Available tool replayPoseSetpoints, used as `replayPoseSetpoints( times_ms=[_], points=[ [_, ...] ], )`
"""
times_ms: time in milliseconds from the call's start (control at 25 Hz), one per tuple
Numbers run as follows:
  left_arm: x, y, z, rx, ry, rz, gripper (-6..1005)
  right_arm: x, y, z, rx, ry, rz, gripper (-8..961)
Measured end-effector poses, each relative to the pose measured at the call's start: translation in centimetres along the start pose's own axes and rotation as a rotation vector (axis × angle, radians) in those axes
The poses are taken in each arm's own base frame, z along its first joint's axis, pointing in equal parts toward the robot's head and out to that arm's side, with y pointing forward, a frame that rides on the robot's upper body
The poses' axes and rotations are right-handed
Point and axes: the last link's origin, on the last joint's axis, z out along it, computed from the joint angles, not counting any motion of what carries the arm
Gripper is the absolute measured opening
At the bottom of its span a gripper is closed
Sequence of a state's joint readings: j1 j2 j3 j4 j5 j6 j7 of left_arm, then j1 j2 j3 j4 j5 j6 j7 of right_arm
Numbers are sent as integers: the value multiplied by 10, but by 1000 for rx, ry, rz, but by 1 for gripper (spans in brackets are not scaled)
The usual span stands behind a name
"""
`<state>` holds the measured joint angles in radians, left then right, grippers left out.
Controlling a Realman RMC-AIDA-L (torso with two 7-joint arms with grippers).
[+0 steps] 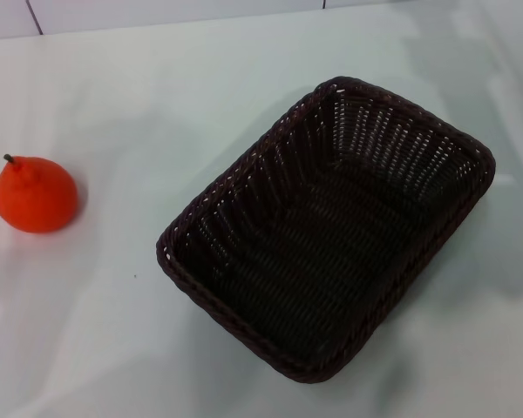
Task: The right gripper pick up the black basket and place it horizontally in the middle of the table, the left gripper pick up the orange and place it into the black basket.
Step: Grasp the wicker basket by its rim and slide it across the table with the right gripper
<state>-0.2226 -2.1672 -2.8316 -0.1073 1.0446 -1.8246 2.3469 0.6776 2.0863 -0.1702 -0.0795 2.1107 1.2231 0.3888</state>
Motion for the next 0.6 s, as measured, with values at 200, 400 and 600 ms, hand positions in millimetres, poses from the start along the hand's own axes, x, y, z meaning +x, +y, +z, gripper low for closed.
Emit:
replayPoseSetpoints(
  times_ms=[200,400,600],
  points=[
    [1,-1,-1,1,-1,2,936,-2,2,4,-4,-29,32,937],
    [1,-1,-1,2,-1,4,937,3,1,7,89,-55,140,935],
    [1,-1,-1,0,-1,6,937,29,0,27,396,-273,239,934]
  ],
)
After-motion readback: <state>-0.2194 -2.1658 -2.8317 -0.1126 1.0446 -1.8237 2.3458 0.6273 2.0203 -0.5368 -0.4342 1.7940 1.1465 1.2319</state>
